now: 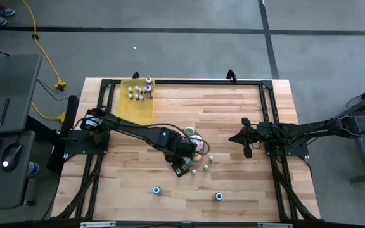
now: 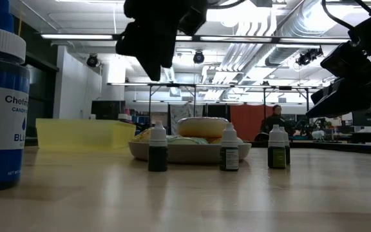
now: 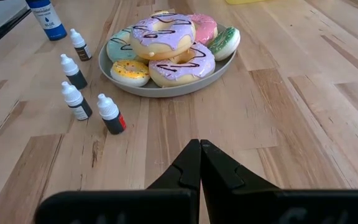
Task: Pick & Place food coloring
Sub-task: Put the small brown food coloring bottle into the yellow bin
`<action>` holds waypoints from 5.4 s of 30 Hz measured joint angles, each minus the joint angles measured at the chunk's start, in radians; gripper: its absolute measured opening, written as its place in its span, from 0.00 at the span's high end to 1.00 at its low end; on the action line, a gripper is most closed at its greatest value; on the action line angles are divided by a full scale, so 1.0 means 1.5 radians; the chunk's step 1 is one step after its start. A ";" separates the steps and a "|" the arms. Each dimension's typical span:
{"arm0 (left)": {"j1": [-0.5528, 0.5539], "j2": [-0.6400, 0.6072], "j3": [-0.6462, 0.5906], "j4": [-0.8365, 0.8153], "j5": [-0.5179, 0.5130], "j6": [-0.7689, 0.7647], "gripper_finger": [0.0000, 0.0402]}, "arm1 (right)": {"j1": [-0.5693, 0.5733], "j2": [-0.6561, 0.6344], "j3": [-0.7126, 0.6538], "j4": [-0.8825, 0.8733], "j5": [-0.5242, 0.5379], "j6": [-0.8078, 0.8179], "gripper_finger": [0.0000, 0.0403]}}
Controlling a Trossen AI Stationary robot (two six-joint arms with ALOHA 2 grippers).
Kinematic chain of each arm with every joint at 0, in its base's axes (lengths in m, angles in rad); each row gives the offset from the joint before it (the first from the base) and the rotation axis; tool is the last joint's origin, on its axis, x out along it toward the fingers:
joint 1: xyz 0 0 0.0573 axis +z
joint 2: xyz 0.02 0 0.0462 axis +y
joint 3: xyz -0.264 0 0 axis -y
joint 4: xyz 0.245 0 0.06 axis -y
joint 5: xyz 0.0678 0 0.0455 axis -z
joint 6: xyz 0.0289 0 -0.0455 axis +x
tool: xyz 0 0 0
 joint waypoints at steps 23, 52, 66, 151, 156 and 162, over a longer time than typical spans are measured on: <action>-0.077 0.158 0.129 -0.091 -0.076 -0.038 0.62 | 0.000 0.000 0.000 0.001 0.000 0.000 1.00; -0.077 0.187 0.128 -0.053 -0.075 0.001 0.62 | 0.000 0.000 0.000 0.001 0.000 0.000 1.00; -0.077 0.196 0.128 -0.055 -0.055 0.006 0.62 | 0.000 0.000 0.000 0.001 0.000 0.000 1.00; 0.212 -0.275 -0.161 -0.124 -0.114 0.454 0.90 | 0.000 0.000 0.000 0.001 0.000 0.000 1.00; 0.294 -0.336 -0.278 -0.132 -0.122 0.321 0.90 | 0.000 0.000 0.000 0.001 0.000 0.000 1.00; 0.391 -0.360 -0.333 -0.135 -0.149 0.267 0.90 | 0.000 0.000 0.000 0.001 0.000 0.000 1.00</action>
